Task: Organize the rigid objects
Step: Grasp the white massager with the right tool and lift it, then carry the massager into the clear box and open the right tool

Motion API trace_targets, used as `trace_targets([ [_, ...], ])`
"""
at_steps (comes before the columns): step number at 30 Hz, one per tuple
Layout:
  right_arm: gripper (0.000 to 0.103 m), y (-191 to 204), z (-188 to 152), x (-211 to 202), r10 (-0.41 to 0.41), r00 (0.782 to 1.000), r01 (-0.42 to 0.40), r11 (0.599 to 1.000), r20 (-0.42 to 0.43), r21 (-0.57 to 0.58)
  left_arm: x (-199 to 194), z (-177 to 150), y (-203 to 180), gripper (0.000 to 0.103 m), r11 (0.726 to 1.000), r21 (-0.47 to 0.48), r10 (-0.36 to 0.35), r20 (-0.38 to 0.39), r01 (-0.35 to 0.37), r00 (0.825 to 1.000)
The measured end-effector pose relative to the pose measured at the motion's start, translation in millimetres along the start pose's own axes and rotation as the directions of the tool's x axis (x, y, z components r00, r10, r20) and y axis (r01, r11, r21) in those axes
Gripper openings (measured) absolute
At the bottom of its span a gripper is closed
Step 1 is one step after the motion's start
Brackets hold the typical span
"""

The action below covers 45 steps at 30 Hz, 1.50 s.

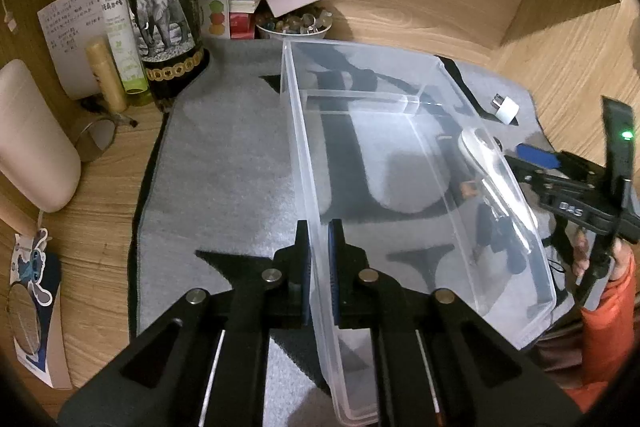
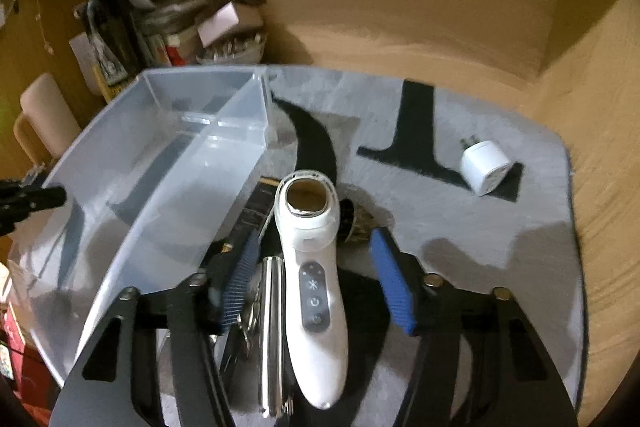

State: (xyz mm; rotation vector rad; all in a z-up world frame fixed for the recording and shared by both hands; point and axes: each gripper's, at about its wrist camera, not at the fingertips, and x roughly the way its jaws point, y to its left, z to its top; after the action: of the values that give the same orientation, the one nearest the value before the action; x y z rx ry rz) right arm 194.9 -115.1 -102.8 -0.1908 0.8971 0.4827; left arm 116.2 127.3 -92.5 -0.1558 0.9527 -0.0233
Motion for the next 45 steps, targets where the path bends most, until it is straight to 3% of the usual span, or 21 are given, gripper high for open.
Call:
trace_targets([
  [10,0.045,-1.0,-0.6,32.0,0.057,0.994,-0.054,0.998,-0.091,0.041,-0.4,-0.6,1.3,0.008,1.0,-0.005,-0.017,0.01,0.017,1.0],
  [13,0.036,1.8,1.2,36.5,0.036,0.996,-0.034,0.999,-0.079,0.025,-0.5,-0.6,1.0,0.008,1.0,-0.004,-0.016,0.013,0.016,1.0],
  [17,0.036,1.8,0.5,32.9,0.026,0.998,-0.025,0.999,-0.061,0.022,-0.8,-0.4,1.7,0.008,1.0,-0.005,-0.017,0.013,0.017,1.0],
  [30,0.035,0.5,8.0,-36.1,-0.014,0.992,0.01,0.999,0.129,0.031,-2.9,2.0,0.1,0.008,1.0,0.0,0.005,0.021,-0.005,1.0],
  [45,0.035,33.1,39.7,-107.9,0.041,0.938,-0.029,0.999,0.344,-0.04,-2.7,2.7,-5.1,0.008,0.999,0.026,0.047,0.034,-0.048,0.998],
])
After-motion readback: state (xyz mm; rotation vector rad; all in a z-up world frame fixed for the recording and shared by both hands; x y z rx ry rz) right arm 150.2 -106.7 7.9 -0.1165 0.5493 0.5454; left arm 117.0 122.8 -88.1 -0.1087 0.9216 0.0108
